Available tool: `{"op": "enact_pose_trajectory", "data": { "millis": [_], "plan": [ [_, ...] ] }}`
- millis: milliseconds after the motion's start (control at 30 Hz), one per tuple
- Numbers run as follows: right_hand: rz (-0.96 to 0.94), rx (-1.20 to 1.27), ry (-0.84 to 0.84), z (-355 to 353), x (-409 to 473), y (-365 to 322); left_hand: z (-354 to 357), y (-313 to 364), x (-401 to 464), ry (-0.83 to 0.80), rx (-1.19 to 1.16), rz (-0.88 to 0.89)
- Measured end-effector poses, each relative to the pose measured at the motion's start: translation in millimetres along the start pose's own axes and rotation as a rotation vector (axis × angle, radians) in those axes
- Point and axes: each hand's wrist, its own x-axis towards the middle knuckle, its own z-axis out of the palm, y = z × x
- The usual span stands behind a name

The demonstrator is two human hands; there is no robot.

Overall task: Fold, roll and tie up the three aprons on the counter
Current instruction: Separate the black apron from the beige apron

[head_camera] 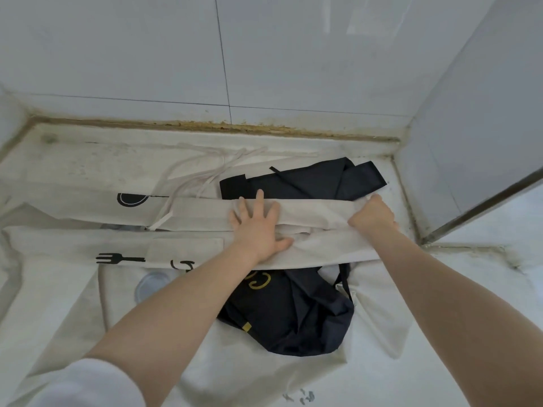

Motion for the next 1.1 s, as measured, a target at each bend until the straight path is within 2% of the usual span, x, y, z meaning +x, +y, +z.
{"op": "enact_pose_trajectory", "data": {
  "millis": [133, 200, 267, 400, 500, 600, 667, 733, 767, 867, 933, 1000, 1100],
  "plan": [
    [-0.017, 0.542, -0.225, -4, 0, 6, 7, -3, -2, 0.1, -0.073, -0.076],
    [-0.01, 0.661, -0.205, 2, 0, 8, 9, -3, -3, 0.114, -0.109, -0.107],
    [-0.045, 0.678, -0.104, 6, 2, 9, 9, -4, -2, 0.117, -0.111, -0.132],
    [-0.262, 0.552, 0.094, -2, 10, 16, 7, -10, -3, 0.078, -0.151, -0.234],
    [-0.221, 0.478, 0.101, -2, 9, 24, 2, -14, -9, 0.041, -0.18, -0.298],
    [-0.169, 0.161, 0.049, 2, 3, 25, 5, -18, -12, -0.007, -0.099, -0.296],
    [-0.183, -0.101, 0.146, 7, -7, 15, 10, -20, -13, -0.025, -0.045, -0.252],
    [-0.358, -0.236, 0.279, 20, -25, -6, 12, -22, -14, -0.074, -0.033, -0.172],
    [-0.492, -0.235, 0.275, 29, -37, -19, 10, -24, -15, -0.105, -0.071, -0.132],
    [-0.865, -0.248, -0.041, 65, -74, -53, 7, -44, -18, -0.129, -0.21, -0.022],
    [-0.963, -0.348, -0.225, 83, -83, -57, 5, -61, -20, -0.054, -0.174, 0.102],
    [-0.929, -0.443, -0.273, 89, -77, -44, 2, -83, -27, -0.001, -0.151, 0.163],
    [-0.711, -0.477, -0.236, 80, -66, -24, -1, -116, -44, -0.013, -0.031, 0.163]
  ]
}}
